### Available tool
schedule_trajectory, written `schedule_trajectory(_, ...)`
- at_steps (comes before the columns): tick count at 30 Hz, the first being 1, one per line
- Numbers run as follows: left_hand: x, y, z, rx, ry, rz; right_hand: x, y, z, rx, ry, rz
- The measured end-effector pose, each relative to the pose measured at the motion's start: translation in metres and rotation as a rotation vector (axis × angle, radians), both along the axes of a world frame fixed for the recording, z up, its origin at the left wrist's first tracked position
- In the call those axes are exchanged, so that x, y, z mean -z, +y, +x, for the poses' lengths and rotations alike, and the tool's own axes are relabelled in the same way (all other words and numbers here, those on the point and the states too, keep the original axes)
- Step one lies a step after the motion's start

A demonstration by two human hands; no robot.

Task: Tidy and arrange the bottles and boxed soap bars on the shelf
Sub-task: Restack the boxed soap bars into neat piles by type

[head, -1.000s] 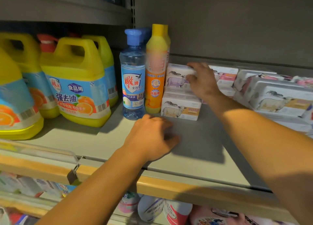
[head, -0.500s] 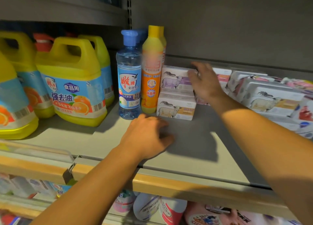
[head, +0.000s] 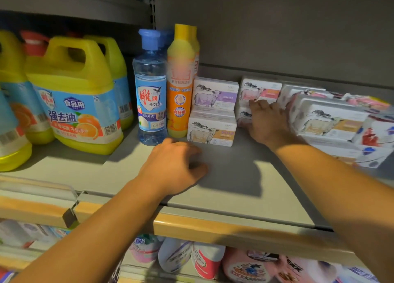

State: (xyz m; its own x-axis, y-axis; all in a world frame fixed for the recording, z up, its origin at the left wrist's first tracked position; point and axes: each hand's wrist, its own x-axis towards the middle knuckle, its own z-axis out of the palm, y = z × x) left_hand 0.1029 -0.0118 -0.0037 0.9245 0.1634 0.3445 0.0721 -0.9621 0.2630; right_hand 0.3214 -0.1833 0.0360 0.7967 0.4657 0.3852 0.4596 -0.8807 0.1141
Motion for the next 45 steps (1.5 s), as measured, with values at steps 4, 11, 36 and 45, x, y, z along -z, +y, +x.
schedule_trajectory(4, 0.002, 0.0, -0.001, 0.016, -0.022, 0.006, -0.002, 0.005, -0.013, 0.022, -0.119, -0.054)
schedule_trajectory(11, 0.002, 0.001, -0.001, 0.019, -0.013, -0.001, -0.013, -0.012, -0.043, -0.006, -0.114, 0.169)
schedule_trajectory(36, -0.015, 0.009, -0.018, 0.273, -0.334, -1.222, 0.002, -0.002, -0.162, -0.589, 0.675, 1.274)
schedule_trajectory(45, -0.014, 0.01, -0.014, 0.381, -0.201, -1.403, 0.009, -0.008, -0.157, -0.557, 0.967, 1.513)
